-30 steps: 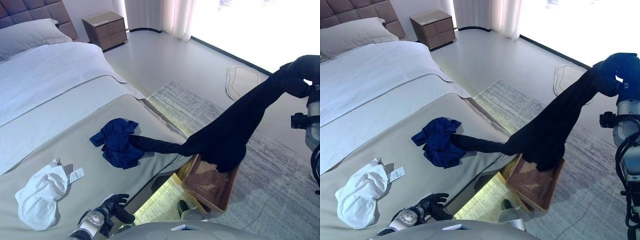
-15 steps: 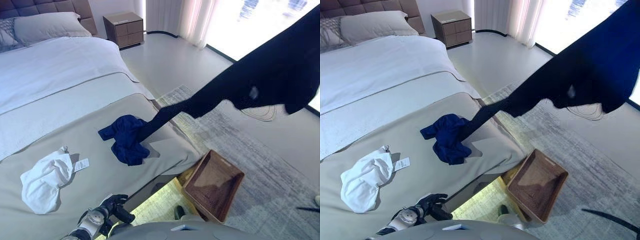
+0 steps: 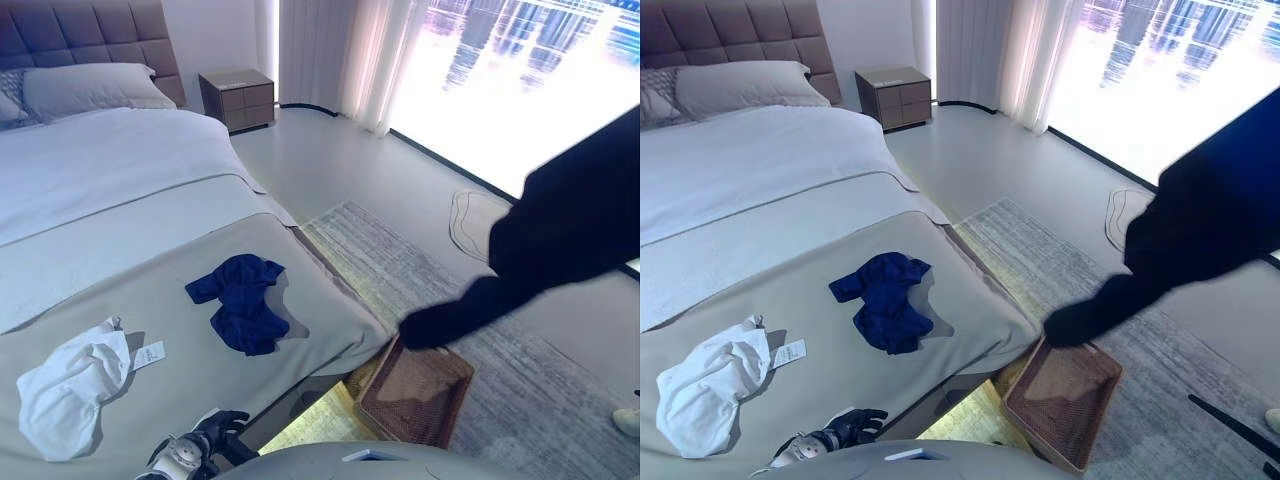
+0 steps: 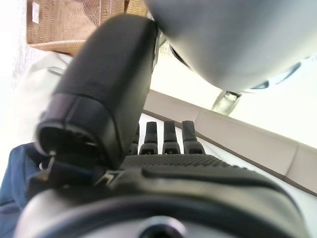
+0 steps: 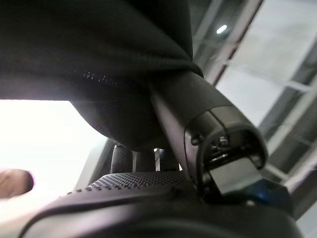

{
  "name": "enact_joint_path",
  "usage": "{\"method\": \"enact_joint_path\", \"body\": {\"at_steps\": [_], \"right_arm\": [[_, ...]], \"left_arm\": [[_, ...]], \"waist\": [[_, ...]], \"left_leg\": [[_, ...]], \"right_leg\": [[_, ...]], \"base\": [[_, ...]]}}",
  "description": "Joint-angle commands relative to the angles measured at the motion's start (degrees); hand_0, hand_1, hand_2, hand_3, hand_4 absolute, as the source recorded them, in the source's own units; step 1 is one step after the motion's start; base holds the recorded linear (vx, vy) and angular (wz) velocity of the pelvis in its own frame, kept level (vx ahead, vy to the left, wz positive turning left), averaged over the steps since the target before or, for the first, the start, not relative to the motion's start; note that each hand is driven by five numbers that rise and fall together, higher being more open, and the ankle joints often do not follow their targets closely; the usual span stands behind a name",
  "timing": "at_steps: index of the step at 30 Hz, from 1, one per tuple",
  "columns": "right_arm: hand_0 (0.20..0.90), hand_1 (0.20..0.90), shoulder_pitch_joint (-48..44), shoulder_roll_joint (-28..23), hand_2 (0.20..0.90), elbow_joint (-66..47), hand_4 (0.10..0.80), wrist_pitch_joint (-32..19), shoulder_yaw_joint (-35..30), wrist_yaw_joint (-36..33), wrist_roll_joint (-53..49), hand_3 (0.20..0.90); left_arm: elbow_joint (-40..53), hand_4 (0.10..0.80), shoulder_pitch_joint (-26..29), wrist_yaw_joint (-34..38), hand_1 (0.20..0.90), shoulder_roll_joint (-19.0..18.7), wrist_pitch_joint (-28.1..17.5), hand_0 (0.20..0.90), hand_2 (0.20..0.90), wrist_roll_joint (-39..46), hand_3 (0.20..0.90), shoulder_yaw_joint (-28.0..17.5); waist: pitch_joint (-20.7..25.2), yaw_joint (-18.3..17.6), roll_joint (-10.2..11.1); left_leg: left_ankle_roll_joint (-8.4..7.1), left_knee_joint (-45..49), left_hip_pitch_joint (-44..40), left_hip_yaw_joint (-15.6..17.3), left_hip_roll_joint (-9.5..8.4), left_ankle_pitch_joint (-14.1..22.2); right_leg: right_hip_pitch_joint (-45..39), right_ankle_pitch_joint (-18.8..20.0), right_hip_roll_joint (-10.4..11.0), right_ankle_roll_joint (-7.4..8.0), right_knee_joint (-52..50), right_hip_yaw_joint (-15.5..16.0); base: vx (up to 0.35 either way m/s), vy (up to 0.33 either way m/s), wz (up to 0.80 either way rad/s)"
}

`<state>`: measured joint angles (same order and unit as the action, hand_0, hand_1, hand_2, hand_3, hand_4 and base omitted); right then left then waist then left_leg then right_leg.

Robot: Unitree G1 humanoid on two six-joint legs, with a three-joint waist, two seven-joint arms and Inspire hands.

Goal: Pick up the clothes from the bed and place them into the basket

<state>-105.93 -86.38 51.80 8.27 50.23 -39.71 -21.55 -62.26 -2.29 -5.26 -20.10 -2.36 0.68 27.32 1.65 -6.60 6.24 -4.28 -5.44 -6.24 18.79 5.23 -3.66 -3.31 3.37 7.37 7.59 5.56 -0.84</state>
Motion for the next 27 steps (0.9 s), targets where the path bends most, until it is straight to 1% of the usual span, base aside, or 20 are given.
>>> {"method": "enact_joint_path", "body": {"at_steps": [1, 2, 3, 6, 7, 9, 10, 11, 12, 13, 14, 15, 16, 17, 18, 19, 20, 23, 25, 27], "right_arm": [[0.3, 0.3, -6.9, -3.5, 0.3, -0.8, 0.1, -3.1, -1.0, -0.6, -1.3, 0.2], [0.3, 0.3, -5.6, -3.8, 0.3, -1.0, 0.1, -3.2, -1.8, 0.6, -2.0, 0.2], [0.3, 0.3, -3.7, -4.0, 0.3, -1.4, 0.1, -2.5, -2.9, 3.8, -2.4, 0.2], [0.3, 0.3, 4.5, -3.9, 0.3, -2.9, 0.1, -0.2, -7.4, 7.9, -2.6, 0.2], [0.3, 0.3, 5.7, -3.9, 0.3, -3.0, 0.1, -0.2, -8.4, 8.0, -2.8, 0.2], [0.3, 0.3, 13.3, -3.4, 0.3, -3.0, 0.1, 1.9, -13.4, 11.7, -2.5, 0.2], [0.3, 0.3, 16.6, -3.3, 0.3, -3.3, 0.1, 2.0, -16.4, 12.1, -2.3, 0.2], [0.3, 0.3, 21.5, -2.8, 0.3, -3.2, 0.1, 3.4, -20.0, 15.3, -1.6, 0.2], [0.3, 0.3, 27.0, -2.0, 0.3, -3.3, 0.1, 3.8, -24.3, 16.9, -1.4, 0.2], [0.3, 0.3, 33.2, -1.2, 0.3, -3.6, 0.1, 4.2, -29.4, 18.8, -0.6, 0.2], [0.3, 0.3, 36.1, -0.9, 0.3, -3.9, 0.1, 4.2, -31.9, 19.4, -0.1, 0.2], [0.3, 0.3, 43.3, 0.7, 0.3, -4.6, 0.1, 3.3, -37.7, 20.5, 0.4, 0.2], [0.3, 0.3, 50.1, 2.0, 0.3, -5.9, 0.1, 2.9, -43.6, 21.1, 1.4, 0.2], [0.3, 0.3, 60.6, 4.9, 0.3, -8.9, 0.1, 1.0, -52.0, 20.6, 0.7, 0.2], [0.3, 0.3, 68.2, 7.7, 0.3, -12.2, 0.1, -0.2, -58.3, 20.8, 1.3, 0.2], [0.3, 0.3, 74.3, 10.1, 0.3, -15.3, 0.1, -1.2, -63.1, 20.1, 1.7, 0.2], [0.3, 0.3, 78.7, 12.4, 0.3, -18.8, 0.1, -2.6, -66.3, 19.4, 2.8, 0.2], [0.3, 0.3, 84.2, 16.3, 0.3, -27.0, 0.1, -4.7, -70.3, 16.1, 3.5, 0.2], [0.3, 0.3, 84.1, 17.1, 0.3, -31.6, 0.1, -6.1, -71.1, 13.7, 4.5, 0.2], [0.3, 0.3, 83.5, 17.4, 0.3, -36.0, 0.1, -6.0, -71.3, 11.9, 5.5, 0.2]], "left_arm": [[0.1, 0.8, 2.3, -0.2, 0.9, -1.7, -1.4, 0.9, 0.9, 1.4, 0.9, 1.0], [0.3, 0.8, 2.5, -0.3, 0.9, -1.7, -1.1, 0.9, 0.9, 1.4, 0.9, 1.0], [0.5, 0.8, 2.8, -0.6, 0.9, -1.5, -0.7, 0.9, 0.9, 1.1, 0.9, 0.8], [-0.1, 0.8, 3.2, -1.2, 0.9, -1.2, -1.2, 0.9, 0.9, 0.1, 0.9, 0.4], [-0.1, 0.8, 3.2, -1.2, 0.9, -1.3, -1.2, 0.9, 0.9, 0.0, 0.9, 0.3], [-0.7, 0.8, 3.6, -1.6, 0.9, -1.1, -2.0, 0.9, 0.9, -0.6, 0.9, -0.4], [-0.7, 0.8, 3.5, -1.6, 0.9, -1.4, -2.1, 0.9, 0.9, -0.7, 0.9, -0.5], [-0.9, 0.8, 3.9, -1.7, 0.9, -1.0, -2.3, 0.9, 0.9, -0.9, 0.9, -1.3], [-1.3, 0.8, 4.0, -1.6, 0.9, -0.7, -2.8, 0.9, 0.9, -0.9, 0.9, -1.9], [-1.6, 0.8, 4.2, -1.6, 0.9, -0.6, -3.1, 0.9, 0.9, -0.7, 0.9, -2.5], [-1.6, 0.8, 4.2, -1.6, 0.9, -0.8, -3.1, 0.9, 0.9, -0.7, 0.9, -2.6], [-1.6, 0.8, 4.3, -1.8, 0.9, -0.5, -3.2, 0.9, 0.9, -1.1, 0.9, -3.3], [-1.7, 0.8, 4.5, -1.9, 0.9, -1.0, -3.4, 0.9, 0.9, -1.2, 0.9, -3.4], [-1.7, 0.8, 4.8, -2.0, 0.9, -1.3, -3.8, 0.9, 0.9, -1.2, 0.9, -3.6], [-2.1, 0.8, 5.0, -2.1, 0.9, -1.5, -4.2, 0.9, 0.9, -1.1, 0.9, -3.8], [-2.5, 0.8, 5.3, -2.0, 0.9, -1.8, -4.5, 0.9, 0.9, -0.8, 0.9, -3.5], [-2.7, 0.8, 5.5, -1.9, 0.9, -1.8, -4.7, 0.9, 0.9, -0.5, 0.9, -3.4], [-2.8, 0.8, 5.7, -1.6, 0.9, -1.5, -5.3, 0.9, 0.9, 0.3, 0.9, -3.2], [-2.6, 0.8, 5.9, -1.5, 0.9, -1.1, -6.0, 0.9, 0.9, 1.3, 0.9, -3.0], [-1.6, 0.8, 6.0, -1.3, 0.9, -0.7, -6.4, 0.9, 0.9, 1.7, 0.9, -3.0]], "waist": [[-2.1, 0.8, -0.3], [-2.3, 0.8, -0.5], [-2.5, 0.9, -0.9], [-2.8, 0.6, -1.6], [-2.8, 0.5, -1.5], [-3.4, 0.2, -2.5], [-3.4, 0.1, -2.2], [-3.8, -0.4, -3.0], [-4.2, -0.9, -3.4], [-4.5, -1.4, -3.7], [-4.5, -1.5, -3.6], [-5.0, -2.1, -4.0], [-5.4, -2.5, -3.8], [-6.2, -3.0, -4.1], [-7.1, -3.6, -4.5], [-7.6, -3.7, -4.4], [-8.2, -3.9, -4.7], [-9.1, -4.5, -5.5], [-9.6, -4.9, -6.2], [-10.2, -5.2, -6.7]], "left_leg": [[2.54, 0.4, -3.8, -3.5, -3.24, 8.3], [2.57, 0.4, -3.8, -3.6, -3.28, 8.3], [2.62, 0.4, -3.7, -3.7, -3.35, 8.4], [2.76, 0.4, -3.5, -3.6, -3.42, 8.3], [2.76, 0.4, -3.5, -3.5, -3.42, 8.3], [2.9, 0.4, -3.4, -3.2, -3.44, 8.3], [2.91, 0.4, -3.5, -3.2, -3.42, 8.4], [3.05, 0.5, -3.5, -2.8, -3.45, 8.4], [3.16, 0.7, -3.4, -2.6, -3.42, 8.4], [3.26, 0.8, -3.4, -2.2, -3.34, 8.4], [3.28, 0.9, -3.4, -2.1, -3.3, 8.5], [3.5, 1.3, -3.3, -1.8, -3.2, 8.6], [3.68, 1.8, -3.1, -1.6, -3.12, 8.8], [4.0, 2.8, -2.7, -1.3, -2.98, 9.1], [4.25, 3.5, -2.8, -1.1, -2.93, 9.7], [4.36, 3.7, -2.8, -1.0, -2.97, 9.8], [4.52, 3.9, -2.8, -0.9, -3.1, 9.9], [4.68, 3.6, -2.7, -0.9, -3.71, 9.9], [4.53, 3.0, -2.1, -0.9, -4.27, 9.5], [4.43, 2.3, -1.9, -0.9, -4.74, 9.2]], "right_leg": [[-1.7, -2.0, -5.5, -2.66, -0.6, 7.4], [-1.7, -2.0, -5.5, -2.66, -0.6, 7.3], [-1.7, -2.1, -5.4, -2.67, -0.6, 7.3], [-1.3, -2.0, -5.2, -2.67, -0.7, 7.0], [-1.2, -2.0, -5.2, -2.67, -0.7, 7.0], [-0.9, -2.1, -5.1, -2.66, -1.0, 6.9], [-0.9, -2.1, -5.1, -2.66, -1.0, 6.9], [-0.6, -2.1, -4.9, -2.69, -1.3, 6.8], [-0.3, -2.3, -4.9, -2.76, -1.7, 6.5], [0.1, -2.6, -4.8, -2.78, -2.3, 6.4], [0.2, -2.7, -4.8, -2.78, -2.5, 6.3], [0.7, -3.1, -4.7, -2.91, -3.5, 6.2], [1.1, -3.5, -4.6, -3.0, -4.4, 6.0], [1.8, -4.0, -4.3, -3.12, -5.8, 6.0], [2.1, -4.6, -4.1, -3.13, -7.0, 6.0], [2.3, -4.7, -4.0, -3.13, -7.6, 6.0], [2.6, -4.9, -3.8, -3.15, -8.1, 5.7], [3.1, -4.7, -3.6, -3.02, -8.0, 4.8], [3.8, -4.0, -3.5, -3.01, -7.4, 4.1], [4.2, -3.8, -3.6, -2.91, -7.1, 3.6]], "base": [[0.0, 0.0, 0.0], [0.0, 0.0, 0.0], [0.0, 0.0, 0.0], [-0.007, -0.001, -0.05], [-0.015, -0.003, -0.1], [-0.017, -0.004, -0.2], [-0.027, -0.004, -0.23], [-0.031, 0.0, -0.17], [-0.046, -0.003, -0.1], [-0.032, -0.005, -0.05], [-0.031, -0.011, -0.04], [-0.028, -0.015, -0.05], [-0.047, -0.027, -0.05], [-0.033, -0.023, -0.01], [-0.021, -0.023, 0.04], [0.007, -0.016, 0.03], [0.0, 0.0, 0.0], [-0.012, -0.007, -0.18], [-0.054, 0.021, -0.29], [-0.075, 0.03, -0.18]]}}
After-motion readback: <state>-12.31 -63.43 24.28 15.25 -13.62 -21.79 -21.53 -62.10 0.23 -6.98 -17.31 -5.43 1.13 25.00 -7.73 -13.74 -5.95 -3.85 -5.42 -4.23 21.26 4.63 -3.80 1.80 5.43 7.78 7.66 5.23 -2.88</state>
